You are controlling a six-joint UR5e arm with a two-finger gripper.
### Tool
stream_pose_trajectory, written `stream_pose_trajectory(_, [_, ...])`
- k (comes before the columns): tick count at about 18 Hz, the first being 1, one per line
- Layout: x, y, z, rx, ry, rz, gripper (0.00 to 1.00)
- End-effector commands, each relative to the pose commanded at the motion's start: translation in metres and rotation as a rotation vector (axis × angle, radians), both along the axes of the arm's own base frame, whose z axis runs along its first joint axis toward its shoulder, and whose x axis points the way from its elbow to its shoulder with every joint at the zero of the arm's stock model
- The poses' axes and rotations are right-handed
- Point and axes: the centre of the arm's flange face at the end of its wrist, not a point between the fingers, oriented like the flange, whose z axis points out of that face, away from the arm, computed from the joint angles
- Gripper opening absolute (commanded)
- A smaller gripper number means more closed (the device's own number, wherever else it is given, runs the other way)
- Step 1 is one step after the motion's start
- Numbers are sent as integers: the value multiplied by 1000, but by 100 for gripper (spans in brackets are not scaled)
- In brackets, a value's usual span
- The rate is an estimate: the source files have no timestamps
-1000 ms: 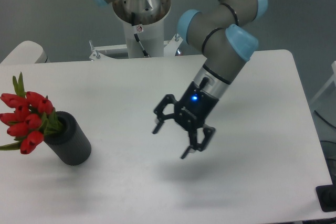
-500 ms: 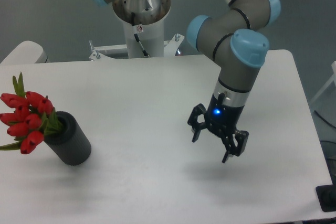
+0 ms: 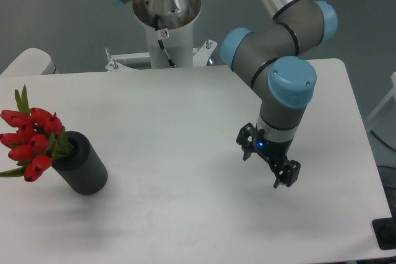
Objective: Insert the flowers into the vase
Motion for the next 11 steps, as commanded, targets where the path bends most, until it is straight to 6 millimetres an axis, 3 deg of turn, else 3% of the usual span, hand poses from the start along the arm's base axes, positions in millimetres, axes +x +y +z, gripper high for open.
stream_pose_trajectory(4, [-1, -7, -1, -18, -21, -11, 100])
stream_pose_trajectory(11, [-1, -23, -25, -168, 5, -154, 100])
